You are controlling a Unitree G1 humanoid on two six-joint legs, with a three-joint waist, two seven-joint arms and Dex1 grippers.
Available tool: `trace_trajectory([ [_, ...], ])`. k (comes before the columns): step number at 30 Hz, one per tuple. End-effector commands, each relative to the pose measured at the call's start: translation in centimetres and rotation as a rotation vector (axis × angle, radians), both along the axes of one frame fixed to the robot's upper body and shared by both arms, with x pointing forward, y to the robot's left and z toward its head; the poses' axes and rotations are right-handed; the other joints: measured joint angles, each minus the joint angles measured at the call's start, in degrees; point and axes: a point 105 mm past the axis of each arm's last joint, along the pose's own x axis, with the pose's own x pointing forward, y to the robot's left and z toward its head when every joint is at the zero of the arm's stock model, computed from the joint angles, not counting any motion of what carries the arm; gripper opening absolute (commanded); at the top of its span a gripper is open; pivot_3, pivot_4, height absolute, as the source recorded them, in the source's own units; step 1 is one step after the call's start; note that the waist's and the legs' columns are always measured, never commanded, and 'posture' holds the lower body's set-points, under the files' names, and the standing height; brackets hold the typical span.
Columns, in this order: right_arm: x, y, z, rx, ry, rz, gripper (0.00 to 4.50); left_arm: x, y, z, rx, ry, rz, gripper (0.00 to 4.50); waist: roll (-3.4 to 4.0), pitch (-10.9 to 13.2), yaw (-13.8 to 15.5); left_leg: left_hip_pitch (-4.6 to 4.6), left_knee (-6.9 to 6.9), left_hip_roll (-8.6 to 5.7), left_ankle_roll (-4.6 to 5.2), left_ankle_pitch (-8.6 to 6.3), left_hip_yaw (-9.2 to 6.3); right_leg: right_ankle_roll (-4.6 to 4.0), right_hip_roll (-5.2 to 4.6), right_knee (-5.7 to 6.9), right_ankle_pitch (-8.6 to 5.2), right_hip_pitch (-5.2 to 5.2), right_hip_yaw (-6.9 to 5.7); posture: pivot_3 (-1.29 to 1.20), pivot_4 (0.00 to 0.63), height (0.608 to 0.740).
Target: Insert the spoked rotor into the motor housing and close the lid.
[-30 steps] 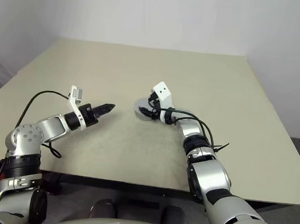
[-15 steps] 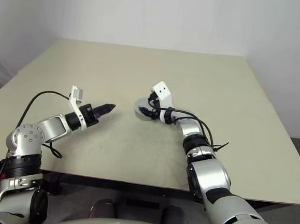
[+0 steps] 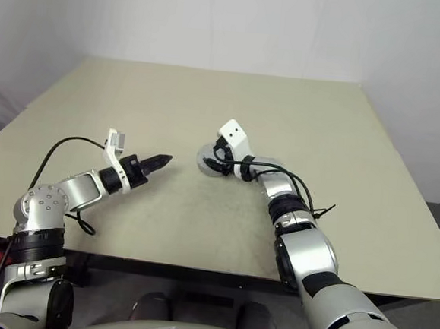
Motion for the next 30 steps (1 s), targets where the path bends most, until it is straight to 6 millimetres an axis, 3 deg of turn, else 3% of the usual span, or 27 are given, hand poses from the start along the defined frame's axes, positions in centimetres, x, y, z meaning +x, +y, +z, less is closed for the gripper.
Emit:
trace_trajectory([
  [1, 0.7, 0.3, 2.3, 0.032, -0.037, 0.014, 2.95, 0.0, -0.3, 1.2, -0.010, -0.047, -0.012, 0.00, 0.00, 0.00, -0.02, -0.01, 0.00, 0.00, 0.01, 0.00, 0.00, 0.00, 0.00, -0.01, 0.00, -0.02, 0.00, 0.00, 0.000, 0.740],
  [6, 1.2, 0.1, 2.5, 0.064, 0.025, -0.030, 2.95, -0.2, -0.6, 1.1, -0.016, -0.043, -0.020, 0.00, 0.01, 0.01, -0.04, -0.04, 0.00, 0.00, 0.05, -0.03, 0.00, 0.00, 0.00, -0.06, 0.00, -0.08, 0.00, 0.00, 0.000, 0.740],
  [15, 0.6, -0.5, 0.2, -0.025, 0.051, -0.029, 2.95, 0.7, -0.9, 1.2, -0.039, -0.033, 0.009, 0.00, 0.01, 0.01, 0.09, 0.02, 0.09, 0.00, 0.06, -0.03, 0.00, 0.00, -0.01, 0.03, 0.00, 0.00, 0.00, 0.00, 0.000, 0.740],
  [23, -1.0, -1.9, -3.9, -0.229, 0.024, 0.020, 2.95, 0.7, -1.1, 1.2, -0.036, -0.027, 0.007, 0.00, 0.01, -0.02, 0.13, 0.02, 0.09, -0.02, 0.07, -0.04, 0.01, 0.00, -0.02, 0.02, 0.00, 0.11, 0.02, 0.00, 0.000, 0.740],
  [30, -1.0, -2.3, -4.3, -0.235, 0.032, 0.010, 2.95, 1.1, -1.2, 1.2, -0.057, -0.013, 0.022, 0.00, 0.02, -0.05, 0.16, 0.41, 0.11, -0.06, 0.09, -0.06, 0.01, 0.03, -0.05, 0.03, -0.02, 0.47, 0.04, 0.00, 0.000, 0.740],
])
